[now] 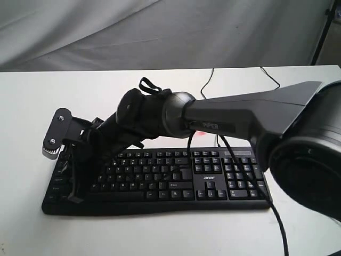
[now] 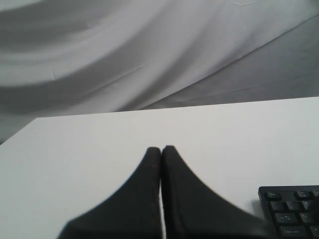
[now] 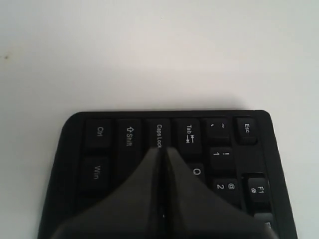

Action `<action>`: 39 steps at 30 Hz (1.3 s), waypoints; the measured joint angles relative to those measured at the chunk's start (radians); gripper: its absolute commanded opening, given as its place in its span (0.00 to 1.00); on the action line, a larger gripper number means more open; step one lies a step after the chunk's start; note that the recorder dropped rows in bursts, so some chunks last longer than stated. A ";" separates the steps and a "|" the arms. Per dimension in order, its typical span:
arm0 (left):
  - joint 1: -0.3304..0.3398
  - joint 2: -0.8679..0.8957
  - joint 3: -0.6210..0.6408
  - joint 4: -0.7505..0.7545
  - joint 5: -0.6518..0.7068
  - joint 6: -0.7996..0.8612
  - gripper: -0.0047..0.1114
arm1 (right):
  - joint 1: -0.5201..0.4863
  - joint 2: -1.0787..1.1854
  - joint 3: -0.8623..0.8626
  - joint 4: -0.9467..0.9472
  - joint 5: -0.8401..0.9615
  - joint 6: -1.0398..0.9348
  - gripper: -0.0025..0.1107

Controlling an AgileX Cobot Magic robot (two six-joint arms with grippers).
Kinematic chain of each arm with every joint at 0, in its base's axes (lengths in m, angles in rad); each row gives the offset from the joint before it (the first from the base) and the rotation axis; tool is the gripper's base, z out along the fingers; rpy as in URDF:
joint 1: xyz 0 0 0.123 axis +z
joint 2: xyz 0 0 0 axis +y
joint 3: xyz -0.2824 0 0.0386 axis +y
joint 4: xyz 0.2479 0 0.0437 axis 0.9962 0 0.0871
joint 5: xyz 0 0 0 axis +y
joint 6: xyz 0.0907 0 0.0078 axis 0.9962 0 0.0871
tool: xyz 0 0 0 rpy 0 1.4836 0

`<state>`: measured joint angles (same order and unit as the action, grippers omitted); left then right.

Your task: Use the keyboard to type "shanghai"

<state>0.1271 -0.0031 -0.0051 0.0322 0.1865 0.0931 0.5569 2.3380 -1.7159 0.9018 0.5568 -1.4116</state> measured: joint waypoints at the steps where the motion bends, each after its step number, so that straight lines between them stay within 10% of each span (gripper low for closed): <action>1: 0.000 0.000 0.000 0.000 0.000 0.000 0.05 | 0.000 0.000 0.000 0.000 0.000 0.000 0.02; 39: 0.000 0.000 0.000 0.000 0.000 0.000 0.05 | 0.012 0.024 0.000 0.034 -0.045 -0.016 0.02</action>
<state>0.1271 -0.0031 -0.0051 0.0322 0.1865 0.0931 0.5688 2.3620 -1.7159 0.9361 0.5115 -1.4273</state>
